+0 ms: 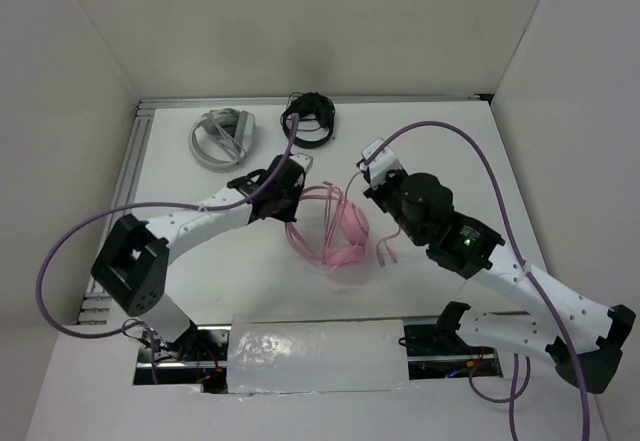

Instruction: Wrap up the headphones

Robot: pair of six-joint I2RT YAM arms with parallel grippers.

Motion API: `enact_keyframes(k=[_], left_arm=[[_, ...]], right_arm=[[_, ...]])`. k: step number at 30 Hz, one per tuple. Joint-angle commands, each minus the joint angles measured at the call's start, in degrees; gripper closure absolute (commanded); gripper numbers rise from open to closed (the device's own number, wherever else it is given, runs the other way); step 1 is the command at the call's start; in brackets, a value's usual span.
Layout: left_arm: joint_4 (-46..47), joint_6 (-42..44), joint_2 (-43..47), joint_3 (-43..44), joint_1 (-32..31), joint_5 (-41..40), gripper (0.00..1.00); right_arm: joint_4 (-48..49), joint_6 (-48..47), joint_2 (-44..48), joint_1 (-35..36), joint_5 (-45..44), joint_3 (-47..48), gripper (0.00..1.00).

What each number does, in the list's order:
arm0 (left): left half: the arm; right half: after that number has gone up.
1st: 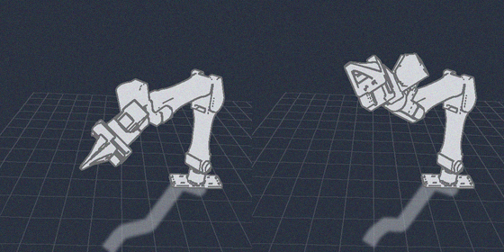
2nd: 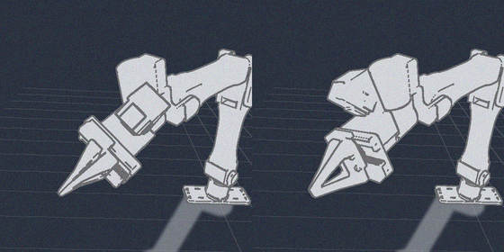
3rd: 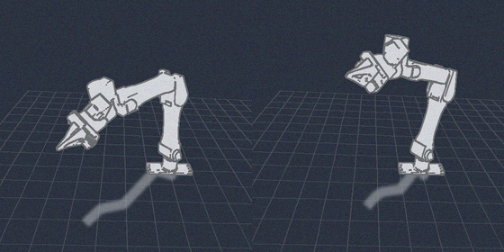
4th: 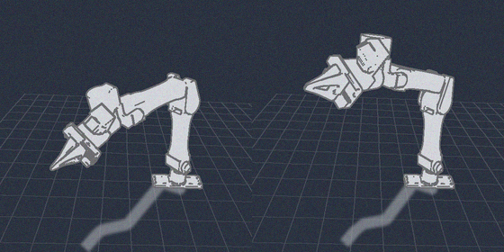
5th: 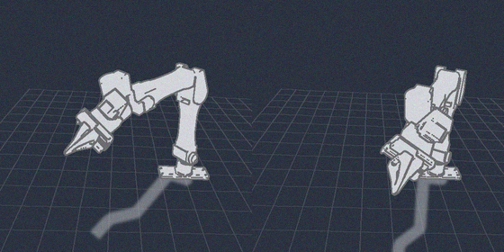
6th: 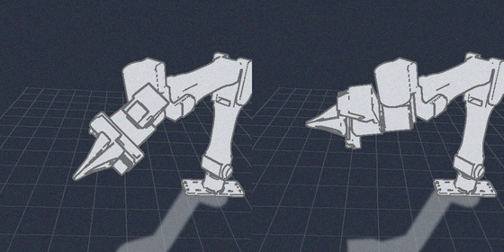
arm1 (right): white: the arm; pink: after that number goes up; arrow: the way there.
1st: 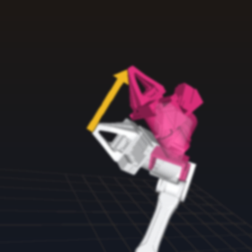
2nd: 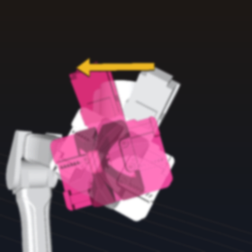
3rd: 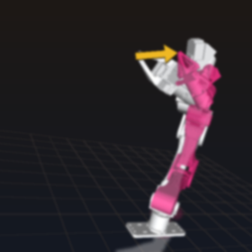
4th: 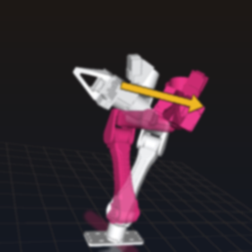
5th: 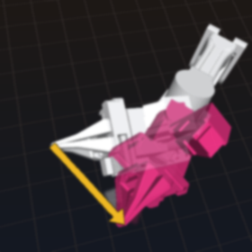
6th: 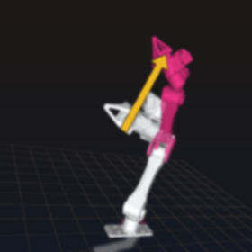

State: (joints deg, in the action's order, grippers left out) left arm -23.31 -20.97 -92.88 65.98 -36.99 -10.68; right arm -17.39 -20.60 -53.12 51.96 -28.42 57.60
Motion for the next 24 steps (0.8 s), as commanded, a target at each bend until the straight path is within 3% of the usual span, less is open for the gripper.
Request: enact_keyframes(k=[1, 5, 13, 16, 24], left_arm=[[7.66, 4.44, 7.61, -1.98, -2.89, 2.77, 1.00], [8.98, 6.20, 11.75, -4.45, -6.77, 4.79, 1.00], [9.33, 7.43, 17.20, -6.38, -13.28, 2.42, 1.00], [8.55, 5.95, 18.96, -6.74, -12.93, 1.45, 1.00], [5.20, 3.75, 19.23, -7.09, -9.94, -1.19, 1.00]], right_arm=[[6.14, -8.40, 0.39, -5.79, 13.73, 1.01, 1.00], [4.56, -8.40, -3.90, -12.84, 25.32, 3.65, 1.00], [9.56, -3.58, -9.63, -20.83, 31.84, 2.25, 1.00], [12.19, -0.41, -10.77, -22.78, 33.17, -0.03, 1.00], [17.12, 2.32, -3.22, -26.47, 36.86, -6.63, 1.00]])
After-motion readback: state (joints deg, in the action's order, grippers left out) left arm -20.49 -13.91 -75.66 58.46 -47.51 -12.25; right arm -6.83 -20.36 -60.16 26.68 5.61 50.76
